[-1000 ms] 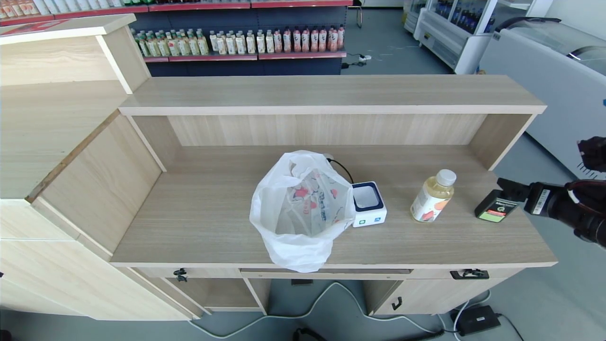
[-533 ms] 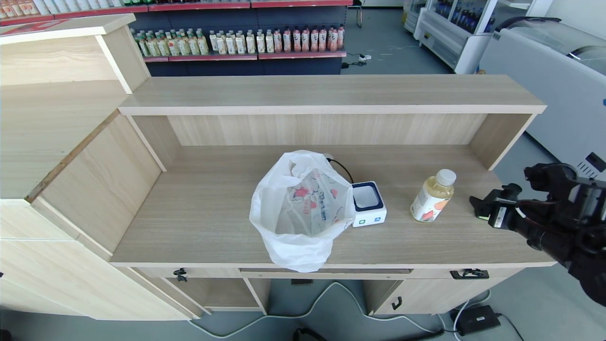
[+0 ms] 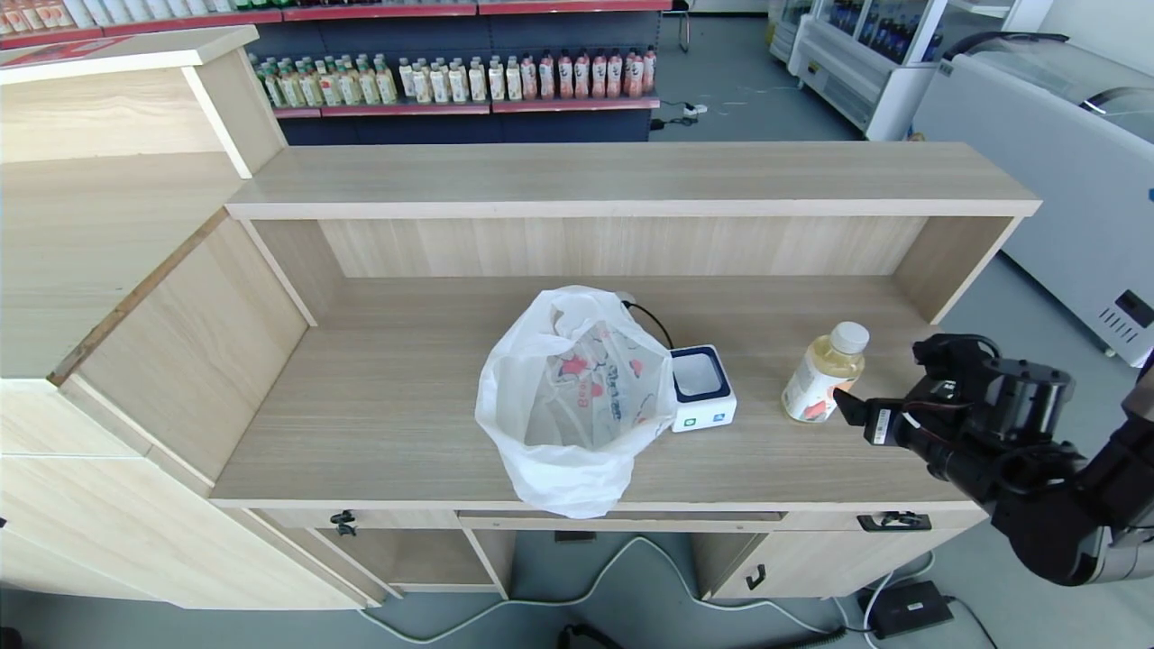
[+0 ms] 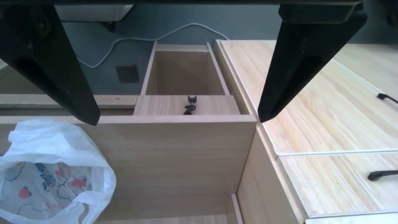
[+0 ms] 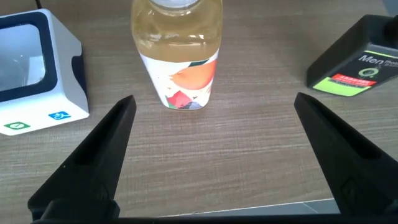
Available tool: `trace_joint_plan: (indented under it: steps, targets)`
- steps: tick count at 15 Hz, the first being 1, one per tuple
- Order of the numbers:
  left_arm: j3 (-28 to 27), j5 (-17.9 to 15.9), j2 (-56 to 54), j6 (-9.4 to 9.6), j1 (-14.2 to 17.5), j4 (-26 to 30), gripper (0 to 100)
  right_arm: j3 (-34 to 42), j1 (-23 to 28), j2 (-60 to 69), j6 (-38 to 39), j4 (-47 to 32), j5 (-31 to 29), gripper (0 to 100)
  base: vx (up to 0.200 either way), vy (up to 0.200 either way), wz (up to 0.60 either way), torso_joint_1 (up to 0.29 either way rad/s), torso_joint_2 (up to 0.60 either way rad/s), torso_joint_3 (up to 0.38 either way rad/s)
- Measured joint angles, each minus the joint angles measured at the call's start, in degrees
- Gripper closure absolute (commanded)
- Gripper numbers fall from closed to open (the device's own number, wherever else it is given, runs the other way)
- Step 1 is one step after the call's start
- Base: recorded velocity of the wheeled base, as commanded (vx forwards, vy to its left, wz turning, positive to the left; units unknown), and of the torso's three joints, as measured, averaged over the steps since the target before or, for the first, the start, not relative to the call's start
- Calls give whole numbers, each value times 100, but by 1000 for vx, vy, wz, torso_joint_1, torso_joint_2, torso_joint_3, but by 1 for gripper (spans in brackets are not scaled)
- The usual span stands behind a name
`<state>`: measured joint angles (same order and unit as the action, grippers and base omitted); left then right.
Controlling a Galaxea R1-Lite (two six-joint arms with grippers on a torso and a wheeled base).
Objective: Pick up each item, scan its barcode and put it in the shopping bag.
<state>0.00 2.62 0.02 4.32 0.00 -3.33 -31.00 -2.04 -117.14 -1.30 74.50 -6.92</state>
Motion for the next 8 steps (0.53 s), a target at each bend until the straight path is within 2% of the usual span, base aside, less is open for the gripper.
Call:
trace_joint_plan:
  steps: [8]
  targets:
    - [0, 0, 0, 0, 0, 2, 0, -590, -177, -544, -22, 44, -126, 0, 0, 0, 0, 0, 0, 0]
